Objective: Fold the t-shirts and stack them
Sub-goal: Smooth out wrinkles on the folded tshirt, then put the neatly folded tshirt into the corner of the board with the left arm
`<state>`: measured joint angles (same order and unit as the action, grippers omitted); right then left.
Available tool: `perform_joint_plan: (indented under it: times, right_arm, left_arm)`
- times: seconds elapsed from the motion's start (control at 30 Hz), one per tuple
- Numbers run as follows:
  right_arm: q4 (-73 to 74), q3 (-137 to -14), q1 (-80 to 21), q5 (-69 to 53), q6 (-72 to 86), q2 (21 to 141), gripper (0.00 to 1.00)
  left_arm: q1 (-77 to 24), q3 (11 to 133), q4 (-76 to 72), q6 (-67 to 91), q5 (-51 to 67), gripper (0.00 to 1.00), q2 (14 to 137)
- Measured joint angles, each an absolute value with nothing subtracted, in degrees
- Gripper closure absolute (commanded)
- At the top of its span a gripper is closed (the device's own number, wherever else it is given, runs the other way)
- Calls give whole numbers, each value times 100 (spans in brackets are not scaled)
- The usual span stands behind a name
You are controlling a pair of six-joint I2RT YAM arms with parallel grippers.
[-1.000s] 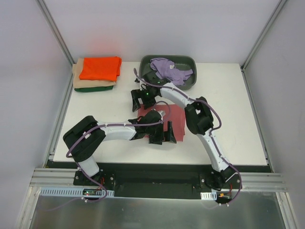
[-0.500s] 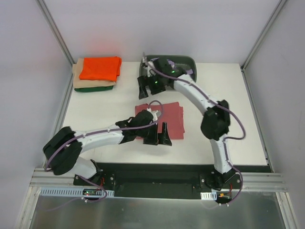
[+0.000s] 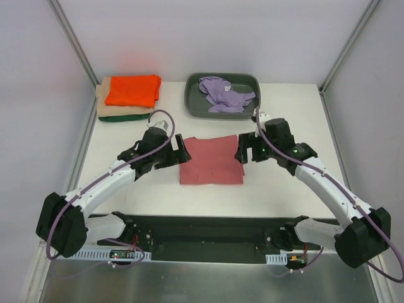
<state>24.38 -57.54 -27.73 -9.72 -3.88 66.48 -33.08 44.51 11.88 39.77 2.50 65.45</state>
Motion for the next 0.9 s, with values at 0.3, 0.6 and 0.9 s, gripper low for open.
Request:
perform_joint_plan:
  times: [0.3,0.6,0.9]
  right_arm:
    - [2462,-4504,-2661,-414,-165,6276,4]
    - [2342,-4412,-2598,-167,-150,6224,4]
    - [2274,-4333,-2552,-128,-152,6274,4]
  left_arm:
    - [-2521,5179,1389,3618,456,8,8700]
    - [-2519,5714,1304,3594,1044,27,9784]
    - [-3083,6281,1481,3841,572,47,10280]
